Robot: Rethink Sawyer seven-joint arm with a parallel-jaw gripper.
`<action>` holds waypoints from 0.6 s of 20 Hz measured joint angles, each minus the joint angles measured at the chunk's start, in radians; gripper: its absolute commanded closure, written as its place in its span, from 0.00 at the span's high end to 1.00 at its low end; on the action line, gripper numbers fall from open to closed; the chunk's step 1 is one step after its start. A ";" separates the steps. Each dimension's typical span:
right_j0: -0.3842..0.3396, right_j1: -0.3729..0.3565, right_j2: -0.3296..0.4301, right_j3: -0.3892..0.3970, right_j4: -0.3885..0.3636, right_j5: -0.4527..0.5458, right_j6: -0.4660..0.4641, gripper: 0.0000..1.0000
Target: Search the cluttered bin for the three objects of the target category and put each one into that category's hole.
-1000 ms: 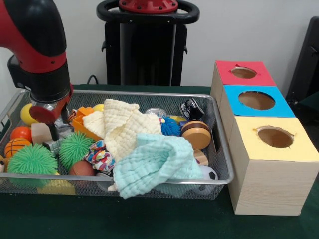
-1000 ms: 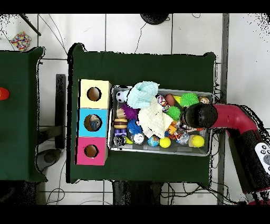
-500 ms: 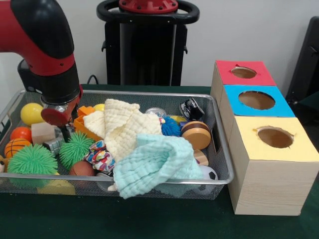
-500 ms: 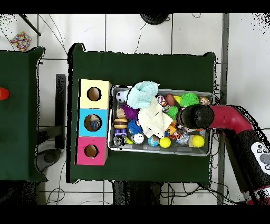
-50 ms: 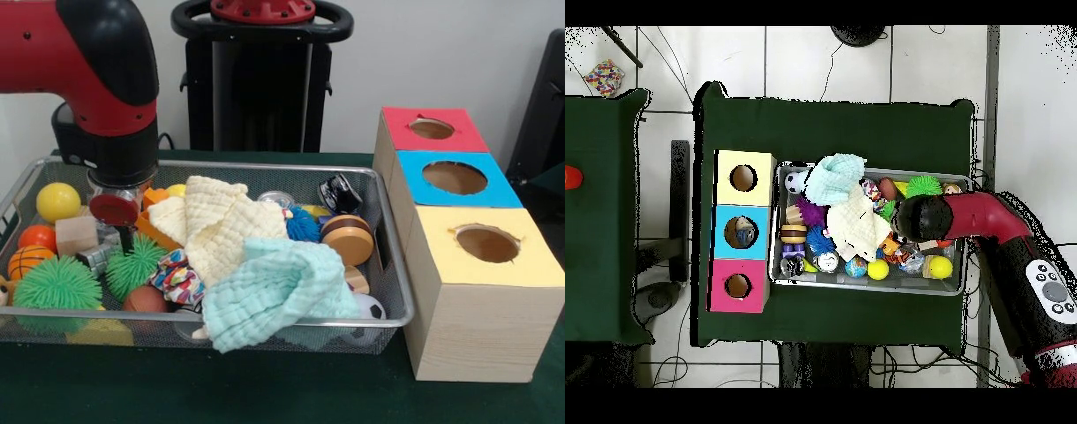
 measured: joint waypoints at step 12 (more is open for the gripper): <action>0.007 -0.008 0.000 0.027 -0.061 0.000 0.000 1.00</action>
